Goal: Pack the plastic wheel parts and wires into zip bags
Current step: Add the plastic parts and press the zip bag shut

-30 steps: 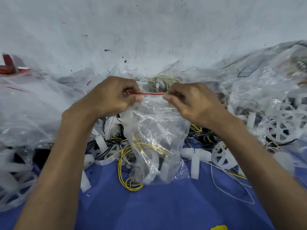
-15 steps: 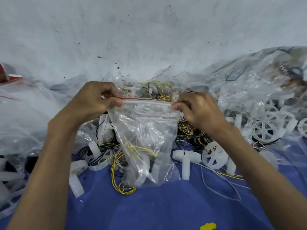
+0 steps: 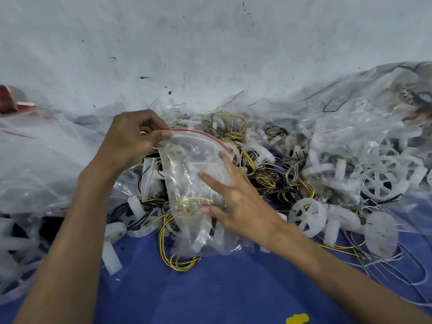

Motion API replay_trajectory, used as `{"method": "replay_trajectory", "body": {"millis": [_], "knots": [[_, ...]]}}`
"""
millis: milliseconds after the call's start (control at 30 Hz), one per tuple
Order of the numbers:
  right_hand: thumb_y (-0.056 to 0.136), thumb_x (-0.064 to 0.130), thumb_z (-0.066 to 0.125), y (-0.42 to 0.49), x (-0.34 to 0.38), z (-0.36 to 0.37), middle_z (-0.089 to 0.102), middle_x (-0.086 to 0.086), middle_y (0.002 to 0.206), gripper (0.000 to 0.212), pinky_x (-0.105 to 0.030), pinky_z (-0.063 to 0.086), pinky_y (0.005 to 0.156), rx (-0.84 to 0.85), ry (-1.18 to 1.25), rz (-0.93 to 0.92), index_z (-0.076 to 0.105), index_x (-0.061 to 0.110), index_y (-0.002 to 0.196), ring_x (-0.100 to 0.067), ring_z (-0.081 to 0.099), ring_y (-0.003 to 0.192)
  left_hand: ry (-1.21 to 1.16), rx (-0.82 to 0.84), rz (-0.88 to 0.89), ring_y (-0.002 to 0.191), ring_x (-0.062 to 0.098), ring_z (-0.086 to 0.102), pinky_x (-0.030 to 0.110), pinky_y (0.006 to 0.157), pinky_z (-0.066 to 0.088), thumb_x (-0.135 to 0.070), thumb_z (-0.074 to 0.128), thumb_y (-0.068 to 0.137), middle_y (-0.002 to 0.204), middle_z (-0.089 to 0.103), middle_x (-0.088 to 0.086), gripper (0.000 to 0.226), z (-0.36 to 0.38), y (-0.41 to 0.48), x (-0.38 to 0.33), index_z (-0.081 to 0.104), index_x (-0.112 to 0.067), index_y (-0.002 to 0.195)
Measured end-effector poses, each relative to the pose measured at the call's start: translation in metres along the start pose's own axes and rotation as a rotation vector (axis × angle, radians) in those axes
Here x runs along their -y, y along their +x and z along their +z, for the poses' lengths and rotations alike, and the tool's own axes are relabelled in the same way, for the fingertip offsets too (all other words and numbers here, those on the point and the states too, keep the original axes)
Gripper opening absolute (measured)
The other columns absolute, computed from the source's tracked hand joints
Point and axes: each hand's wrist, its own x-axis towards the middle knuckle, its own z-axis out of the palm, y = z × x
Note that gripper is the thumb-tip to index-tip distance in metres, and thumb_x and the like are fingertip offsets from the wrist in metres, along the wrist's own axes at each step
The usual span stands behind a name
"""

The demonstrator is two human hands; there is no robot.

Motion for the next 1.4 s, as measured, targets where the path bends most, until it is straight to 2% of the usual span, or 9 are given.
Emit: {"method": "replay_trajectory", "body": {"millis": [100,200,500,767,967,1033,1167,1267,1400], "knots": [[0.088,0.023,0.062,0.005,-0.002,0.001,0.033,-0.015,0.138,0.050,-0.040,0.039,0.105,-0.063,0.086,0.005,0.047,0.026,0.136,-0.027,0.048,0.113,-0.046,0.016,-0.043,0.061,0.004,0.063,0.013,0.064,0.053,-0.010,0.070,0.082,0.076,0.067,0.009,0.007,0.006,0.000,-0.003,0.065,-0.014,0.078],[0.091,0.016,0.058,0.005,0.001,0.006,0.043,-0.010,0.108,0.045,-0.041,0.049,0.082,-0.038,0.113,-0.039,0.050,0.023,0.135,-0.021,0.045,0.075,-0.029,0.097,-0.072,0.065,0.004,0.062,0.013,0.068,0.050,-0.015,0.068,0.085,0.083,0.067,0.008,0.003,0.011,0.000,-0.005,0.065,-0.015,0.084],[0.072,0.072,0.055,-0.008,-0.002,0.005,0.033,-0.005,0.136,0.085,-0.041,0.034,0.104,0.268,0.081,0.006,0.011,0.051,0.142,-0.023,0.039,0.125,0.203,0.303,-0.343,0.082,0.010,0.066,0.023,0.066,0.046,-0.048,0.059,0.086,0.098,0.065,-0.005,0.028,-0.005,-0.002,0.024,0.061,-0.024,0.101],[0.088,0.010,0.062,0.008,-0.007,-0.039,0.055,0.033,0.111,0.033,-0.030,0.057,0.078,-0.124,0.719,0.144,0.064,0.030,0.114,-0.024,0.063,0.104,0.576,0.009,-0.586,0.131,0.035,0.030,0.045,0.105,0.032,-0.041,0.063,0.086,0.143,0.022,0.018,0.055,-0.011,-0.010,0.074,0.046,-0.010,0.129],[0.087,0.016,0.056,0.055,-0.098,-0.113,0.068,-0.002,0.104,0.034,-0.024,0.055,0.064,-0.839,0.589,0.463,0.063,0.020,0.120,-0.005,0.064,0.068,0.768,0.156,-0.760,0.137,0.039,0.016,0.053,0.106,0.027,-0.046,0.069,0.080,0.149,0.011,0.024,0.085,-0.006,-0.017,0.089,0.025,-0.010,0.144],[0.088,0.016,0.051,0.063,-0.143,-0.132,0.059,-0.012,0.123,0.037,-0.031,0.049,0.088,-0.941,0.320,0.675,0.058,0.013,0.125,-0.021,0.061,0.101,0.729,0.191,-0.777,0.134,0.042,0.025,0.051,0.106,0.031,-0.041,0.069,0.082,0.147,0.020,0.027,0.085,-0.008,-0.018,0.095,0.024,-0.007,0.144],[0.084,0.020,0.060,0.043,-0.198,-0.123,0.002,-0.021,0.154,0.068,-0.058,0.016,0.108,-0.605,-0.318,1.061,0.026,0.015,0.142,-0.043,0.006,0.139,0.683,0.273,-0.809,0.127,0.038,0.040,0.043,0.104,0.037,-0.037,0.073,0.080,0.141,0.040,0.023,0.079,-0.014,-0.020,0.104,0.034,-0.002,0.139],[0.092,0.032,0.045,0.035,-0.213,-0.088,0.020,-0.012,0.151,0.048,-0.058,0.013,0.110,-0.339,-0.540,0.688,0.036,0.015,0.136,-0.032,0.022,0.138,0.681,0.301,-0.842,0.125,0.034,0.044,0.037,0.102,0.038,-0.026,0.079,0.075,0.138,0.046,0.018,0.071,-0.015,-0.020,0.106,0.044,-0.004,0.133],[0.093,0.043,0.040,0.032,-0.216,-0.066,0.012,-0.013,0.153,0.063,-0.057,0.024,0.109,-0.123,-0.388,0.806,0.026,0.009,0.143,-0.035,0.024,0.137,0.674,0.262,-0.865,0.116,0.035,0.051,0.036,0.097,0.042,-0.019,0.077,0.077,0.126,0.056,0.020,0.048,-0.015,-0.021,0.110,0.058,-0.002,0.118]]}}
